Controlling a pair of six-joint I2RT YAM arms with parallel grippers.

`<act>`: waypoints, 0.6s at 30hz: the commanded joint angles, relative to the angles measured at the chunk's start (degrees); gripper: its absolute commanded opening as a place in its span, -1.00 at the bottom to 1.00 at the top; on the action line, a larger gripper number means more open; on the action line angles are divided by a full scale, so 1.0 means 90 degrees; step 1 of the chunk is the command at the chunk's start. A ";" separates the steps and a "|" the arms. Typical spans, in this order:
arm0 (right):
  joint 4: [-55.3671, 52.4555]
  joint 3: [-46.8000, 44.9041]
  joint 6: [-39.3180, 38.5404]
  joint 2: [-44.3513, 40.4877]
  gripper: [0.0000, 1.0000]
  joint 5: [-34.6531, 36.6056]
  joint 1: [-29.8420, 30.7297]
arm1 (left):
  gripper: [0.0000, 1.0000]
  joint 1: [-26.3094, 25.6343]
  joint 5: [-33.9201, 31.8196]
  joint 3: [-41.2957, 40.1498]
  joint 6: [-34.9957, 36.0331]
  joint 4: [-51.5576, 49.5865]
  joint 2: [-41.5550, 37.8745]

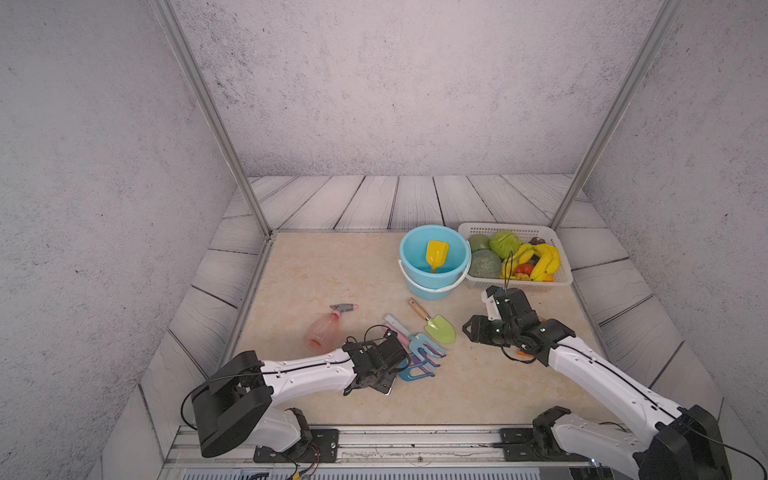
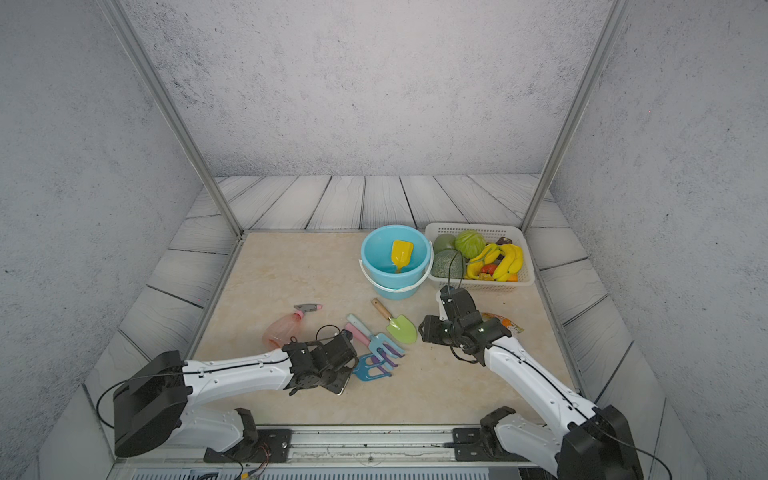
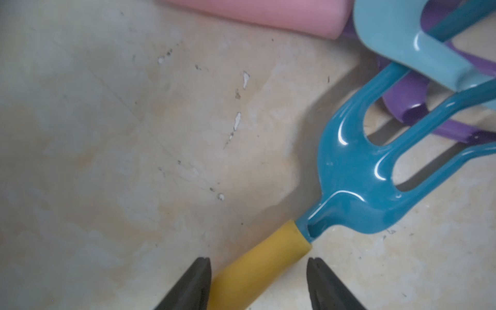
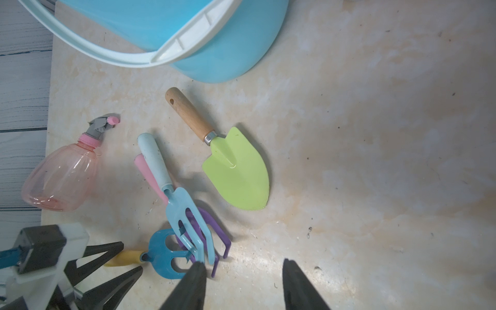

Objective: Organize the gardening tools
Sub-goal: Adjust the gardening tool at the center of the board.

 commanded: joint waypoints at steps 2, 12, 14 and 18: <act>0.0076 -0.0079 0.0060 -0.0082 0.03 -0.0039 0.0028 | 0.23 -0.0159 -0.0162 0.0139 0.0011 -0.0281 0.0147; 0.0117 -0.0128 0.0081 -0.0104 0.03 -0.0139 0.0033 | -0.11 -0.0339 -0.0257 0.0385 0.0116 -0.0316 0.0644; 0.0195 -0.0143 0.0086 -0.0076 0.02 -0.0242 0.0062 | -0.14 -0.0342 -0.0301 0.0416 0.0143 -0.0335 0.0677; 0.0633 -0.0253 0.0216 0.0155 0.02 -0.0755 0.0146 | -0.07 -0.0355 -0.0363 0.0488 0.0197 -0.0393 0.0657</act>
